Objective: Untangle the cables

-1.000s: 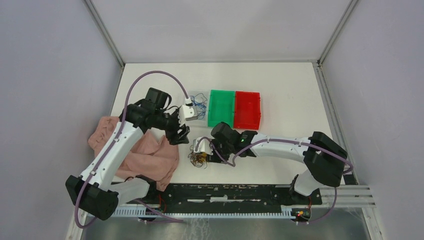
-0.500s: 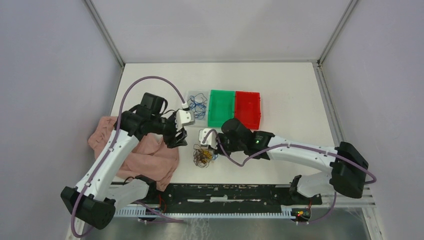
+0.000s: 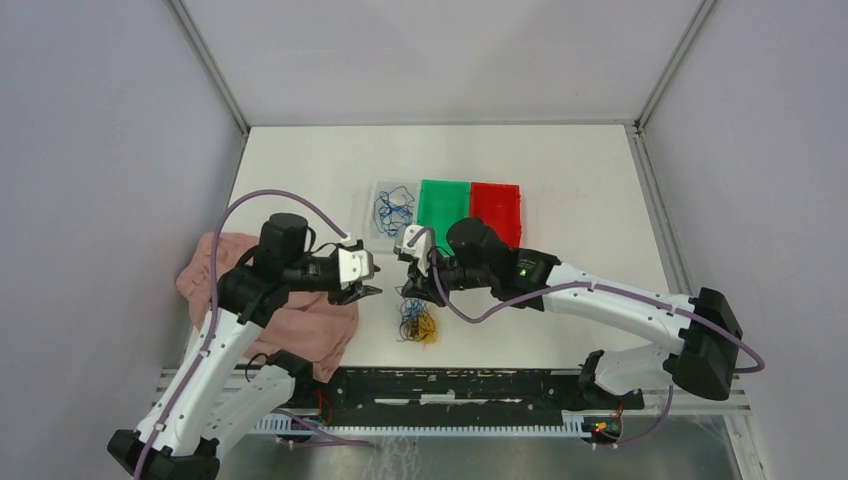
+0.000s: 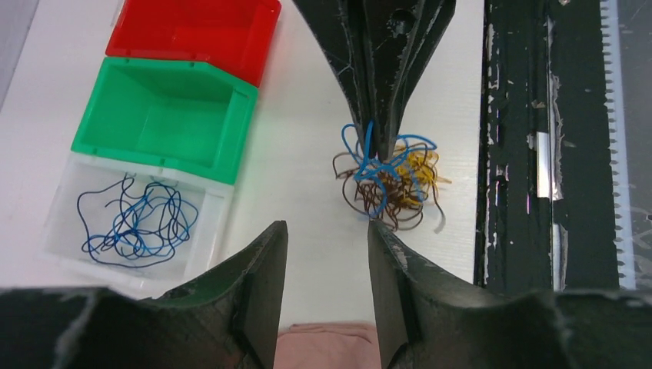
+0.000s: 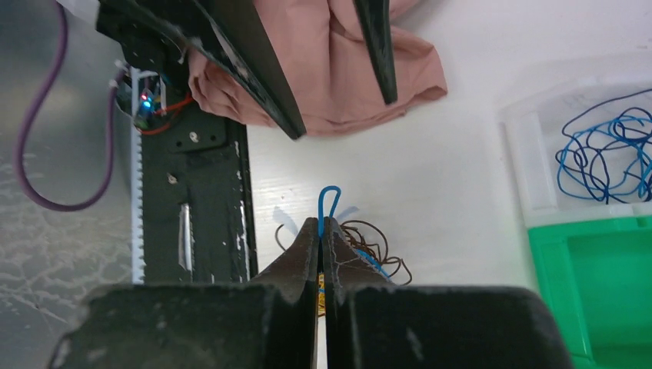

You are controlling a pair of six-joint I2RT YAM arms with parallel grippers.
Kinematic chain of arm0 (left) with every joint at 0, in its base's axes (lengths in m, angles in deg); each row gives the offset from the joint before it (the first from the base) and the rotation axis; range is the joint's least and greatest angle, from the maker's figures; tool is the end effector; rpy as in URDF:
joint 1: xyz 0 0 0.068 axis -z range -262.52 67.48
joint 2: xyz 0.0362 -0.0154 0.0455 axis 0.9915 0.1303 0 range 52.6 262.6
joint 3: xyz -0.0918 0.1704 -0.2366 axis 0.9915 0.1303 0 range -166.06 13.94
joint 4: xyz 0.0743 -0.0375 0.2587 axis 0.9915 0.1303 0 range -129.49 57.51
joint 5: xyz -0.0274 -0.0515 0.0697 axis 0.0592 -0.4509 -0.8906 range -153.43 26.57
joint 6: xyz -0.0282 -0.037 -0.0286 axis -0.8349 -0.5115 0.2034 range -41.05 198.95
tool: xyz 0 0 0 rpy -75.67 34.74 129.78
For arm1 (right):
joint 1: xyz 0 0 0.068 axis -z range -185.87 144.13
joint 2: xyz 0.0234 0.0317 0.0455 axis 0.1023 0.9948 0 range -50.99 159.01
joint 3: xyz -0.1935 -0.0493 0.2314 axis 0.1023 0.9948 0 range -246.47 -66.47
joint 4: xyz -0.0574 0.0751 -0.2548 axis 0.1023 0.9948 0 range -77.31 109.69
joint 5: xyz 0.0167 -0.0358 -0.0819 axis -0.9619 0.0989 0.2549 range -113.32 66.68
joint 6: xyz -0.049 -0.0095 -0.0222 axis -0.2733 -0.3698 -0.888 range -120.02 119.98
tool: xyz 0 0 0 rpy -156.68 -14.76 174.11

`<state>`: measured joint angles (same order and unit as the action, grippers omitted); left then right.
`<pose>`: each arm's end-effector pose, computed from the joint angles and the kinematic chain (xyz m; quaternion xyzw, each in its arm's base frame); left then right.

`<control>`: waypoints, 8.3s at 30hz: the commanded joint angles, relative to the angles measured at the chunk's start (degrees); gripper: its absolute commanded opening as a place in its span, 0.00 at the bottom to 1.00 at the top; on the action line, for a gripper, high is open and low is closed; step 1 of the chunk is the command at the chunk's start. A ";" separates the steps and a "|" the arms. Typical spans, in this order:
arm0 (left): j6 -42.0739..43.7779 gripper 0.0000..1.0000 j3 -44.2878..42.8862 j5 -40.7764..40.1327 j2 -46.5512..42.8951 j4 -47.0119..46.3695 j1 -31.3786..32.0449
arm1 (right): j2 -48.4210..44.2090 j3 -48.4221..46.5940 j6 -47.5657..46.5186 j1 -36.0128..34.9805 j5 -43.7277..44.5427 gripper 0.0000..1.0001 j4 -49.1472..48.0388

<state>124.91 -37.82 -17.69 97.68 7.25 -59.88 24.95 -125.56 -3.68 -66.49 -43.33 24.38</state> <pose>0.1128 -0.0755 0.3497 0.6062 0.5976 -0.2664 0.4522 0.1388 0.2722 0.3338 -0.5255 0.6695 0.3713 0.3711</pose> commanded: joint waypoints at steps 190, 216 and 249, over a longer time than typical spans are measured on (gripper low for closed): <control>-24.35 0.72 -16.17 -19.96 41.23 -22.92 -5.09 | -13.62 19.99 24.48 5.06 39.61 0.69 -22.96; -20.31 0.32 -22.71 -29.52 59.72 -37.31 -2.56 | -11.49 19.93 23.52 6.02 39.22 0.63 -22.08; -18.68 0.99 -22.40 -16.65 34.77 -4.88 -4.46 | 0.85 13.05 24.61 5.14 17.51 0.70 -22.14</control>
<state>104.65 -62.89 -37.93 136.12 -5.73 -63.29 20.36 -107.68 20.29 -60.61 -19.28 4.62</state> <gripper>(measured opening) 0.993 0.709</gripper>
